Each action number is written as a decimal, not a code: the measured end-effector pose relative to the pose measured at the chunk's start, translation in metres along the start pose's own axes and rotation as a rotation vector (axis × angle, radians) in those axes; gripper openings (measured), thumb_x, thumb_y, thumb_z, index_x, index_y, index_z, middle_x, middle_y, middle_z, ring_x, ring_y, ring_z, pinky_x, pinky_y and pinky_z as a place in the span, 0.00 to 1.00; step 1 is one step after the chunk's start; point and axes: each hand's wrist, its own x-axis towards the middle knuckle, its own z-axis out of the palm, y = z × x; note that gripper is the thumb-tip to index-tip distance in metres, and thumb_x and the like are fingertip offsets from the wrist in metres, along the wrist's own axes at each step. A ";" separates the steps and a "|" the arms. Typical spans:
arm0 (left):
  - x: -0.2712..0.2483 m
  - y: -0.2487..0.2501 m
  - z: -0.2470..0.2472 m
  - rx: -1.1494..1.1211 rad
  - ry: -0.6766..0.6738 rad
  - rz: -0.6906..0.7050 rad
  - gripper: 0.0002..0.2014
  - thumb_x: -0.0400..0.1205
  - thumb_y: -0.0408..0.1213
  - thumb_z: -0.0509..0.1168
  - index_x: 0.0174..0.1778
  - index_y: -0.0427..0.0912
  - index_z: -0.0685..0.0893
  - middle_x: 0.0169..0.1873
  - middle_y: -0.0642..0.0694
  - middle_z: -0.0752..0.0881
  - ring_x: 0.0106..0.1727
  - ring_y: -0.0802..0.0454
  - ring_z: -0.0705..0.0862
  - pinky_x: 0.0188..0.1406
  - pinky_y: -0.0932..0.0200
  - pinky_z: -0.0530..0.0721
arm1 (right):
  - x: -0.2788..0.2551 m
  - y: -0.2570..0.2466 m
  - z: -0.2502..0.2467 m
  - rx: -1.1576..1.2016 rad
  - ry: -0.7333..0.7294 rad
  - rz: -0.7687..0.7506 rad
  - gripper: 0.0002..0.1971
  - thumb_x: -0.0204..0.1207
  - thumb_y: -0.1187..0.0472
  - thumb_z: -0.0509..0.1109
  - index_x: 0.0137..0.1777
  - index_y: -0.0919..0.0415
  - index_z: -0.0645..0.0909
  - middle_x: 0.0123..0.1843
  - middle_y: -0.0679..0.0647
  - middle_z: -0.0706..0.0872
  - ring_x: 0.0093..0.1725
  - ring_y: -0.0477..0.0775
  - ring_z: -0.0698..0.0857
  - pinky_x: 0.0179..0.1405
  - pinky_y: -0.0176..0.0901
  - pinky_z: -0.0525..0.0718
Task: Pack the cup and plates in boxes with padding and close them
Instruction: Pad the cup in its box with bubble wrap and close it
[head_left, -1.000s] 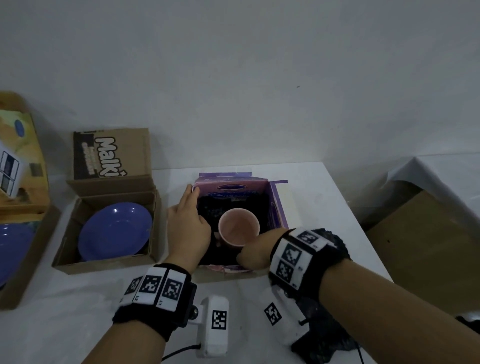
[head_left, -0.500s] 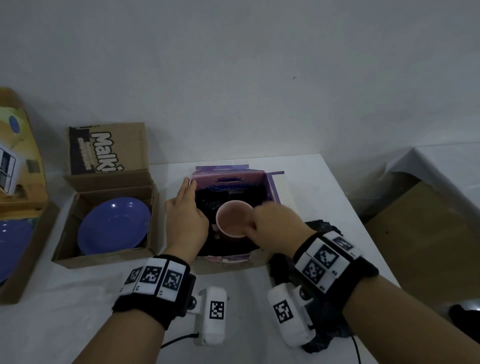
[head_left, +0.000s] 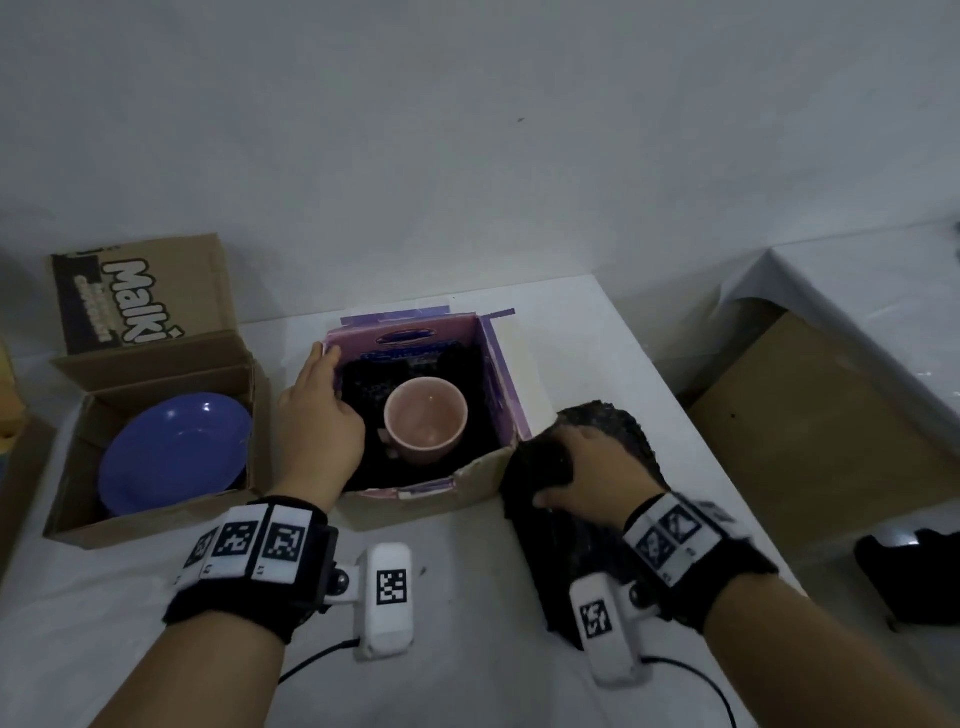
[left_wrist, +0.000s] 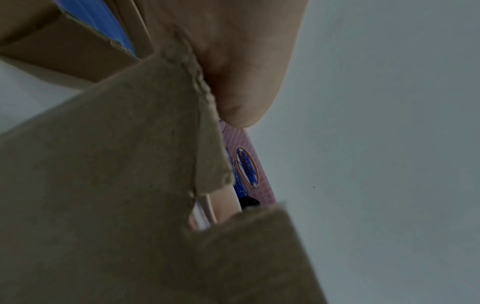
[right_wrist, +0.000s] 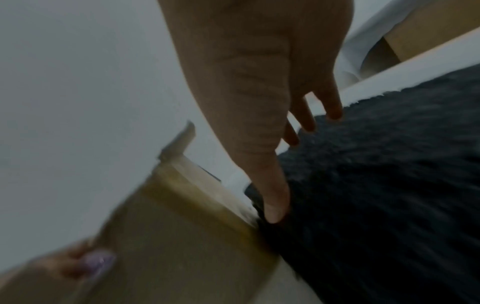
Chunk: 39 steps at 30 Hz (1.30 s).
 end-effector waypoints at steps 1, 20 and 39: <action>0.000 0.000 0.000 -0.002 0.004 0.000 0.31 0.79 0.22 0.53 0.80 0.43 0.66 0.81 0.47 0.63 0.79 0.42 0.65 0.80 0.48 0.61 | -0.003 0.001 0.011 -0.018 -0.055 0.025 0.45 0.68 0.41 0.75 0.81 0.53 0.56 0.82 0.59 0.59 0.80 0.62 0.60 0.73 0.58 0.70; -0.002 0.003 -0.001 -0.045 0.055 0.037 0.30 0.77 0.20 0.54 0.78 0.41 0.69 0.80 0.44 0.67 0.79 0.43 0.66 0.79 0.52 0.62 | -0.012 -0.010 0.049 -0.045 0.164 0.025 0.28 0.76 0.47 0.64 0.69 0.63 0.61 0.75 0.63 0.69 0.76 0.64 0.68 0.61 0.55 0.79; -0.003 0.015 -0.013 -0.389 0.049 -0.091 0.21 0.88 0.48 0.49 0.70 0.47 0.79 0.71 0.47 0.78 0.70 0.52 0.74 0.69 0.59 0.68 | -0.024 -0.069 -0.068 0.339 0.988 -0.501 0.17 0.78 0.61 0.57 0.65 0.62 0.77 0.48 0.58 0.88 0.45 0.61 0.85 0.41 0.45 0.79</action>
